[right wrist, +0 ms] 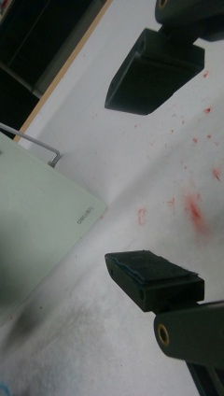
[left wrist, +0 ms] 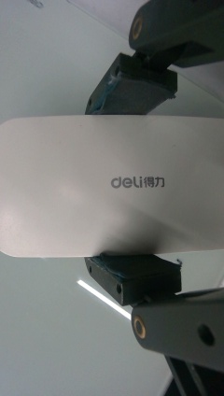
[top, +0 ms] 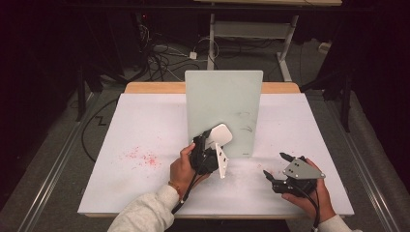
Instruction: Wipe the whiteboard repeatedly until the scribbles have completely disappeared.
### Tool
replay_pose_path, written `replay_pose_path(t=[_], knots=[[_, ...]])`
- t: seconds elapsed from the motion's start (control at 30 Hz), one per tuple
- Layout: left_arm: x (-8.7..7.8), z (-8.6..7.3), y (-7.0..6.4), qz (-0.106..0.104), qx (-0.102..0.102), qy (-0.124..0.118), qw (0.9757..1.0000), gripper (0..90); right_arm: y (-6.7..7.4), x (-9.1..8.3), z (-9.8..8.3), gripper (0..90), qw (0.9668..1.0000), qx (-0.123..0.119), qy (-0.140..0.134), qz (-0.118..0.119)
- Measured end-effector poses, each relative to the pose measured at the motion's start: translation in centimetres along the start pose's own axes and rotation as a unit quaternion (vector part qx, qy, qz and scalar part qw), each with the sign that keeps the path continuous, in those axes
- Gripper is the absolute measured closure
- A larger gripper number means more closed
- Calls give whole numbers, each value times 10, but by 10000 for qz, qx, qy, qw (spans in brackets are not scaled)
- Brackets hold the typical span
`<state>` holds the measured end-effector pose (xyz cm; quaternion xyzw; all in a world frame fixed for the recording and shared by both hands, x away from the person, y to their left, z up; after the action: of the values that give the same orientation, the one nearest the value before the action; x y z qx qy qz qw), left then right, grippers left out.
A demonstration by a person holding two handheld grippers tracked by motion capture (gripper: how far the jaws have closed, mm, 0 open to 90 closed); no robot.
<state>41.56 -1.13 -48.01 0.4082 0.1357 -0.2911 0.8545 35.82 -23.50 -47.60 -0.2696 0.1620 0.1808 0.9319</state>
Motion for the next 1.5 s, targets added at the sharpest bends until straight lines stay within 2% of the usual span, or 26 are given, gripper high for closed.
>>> replay_pose_path(t=[0.23, 0.33, 0.43, 0.5, 0.67, 0.83, 0.97, 1.17, 1.5], knots=[[15, 34, -14, -79, 105, -189, 9997, 290, -1, 1, -1, 225, 10000, 28, 14, -27], [22, 48, -21, -183, 63, -281, 9994, 290, -2, 0, -1, 224, 10000, 38, 16, -64], [28, 60, -27, -102, 201, -295, 9993, 290, -3, 1, -2, 225, 10000, 51, 22, -65], [32, 67, -30, -79, 218, -327, 9992, 290, -4, 1, -2, 224, 10000, 40, 26, -68], [38, 79, -37, -86, 301, -344, 9989, 290, -3, 0, -1, 227, 9999, 113, -10, -69], [39, 84, -39, -165, 381, -318, 9986, 290, -3, 0, -1, 227, 10000, 73, -13, -63], [36, 89, -29, -226, 250, -396, 9986, 291, -3, -1, -1, 226, 10000, 79, -14, -56], [26, 93, 0, -122, -41, -468, 9988, 290, -3, 0, -2, 226, 10000, 61, 7, -56], [13, 75, 21, -21, -230, -406, 9989, 291, -3, 0, -1, 226, 10000, 48, 2, -64]])
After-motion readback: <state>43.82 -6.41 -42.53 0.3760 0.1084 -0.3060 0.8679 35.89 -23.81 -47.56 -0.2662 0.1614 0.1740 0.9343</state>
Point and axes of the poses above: each handheld gripper's, and its own axes: x roughly forward along the jaws, z roughly out of its top, y roughly to its left, the point moved 7 cm from there along x, roughly forward along the jaws, and after that the axes turned 13 degrees about -z, right-handed, at the moved point
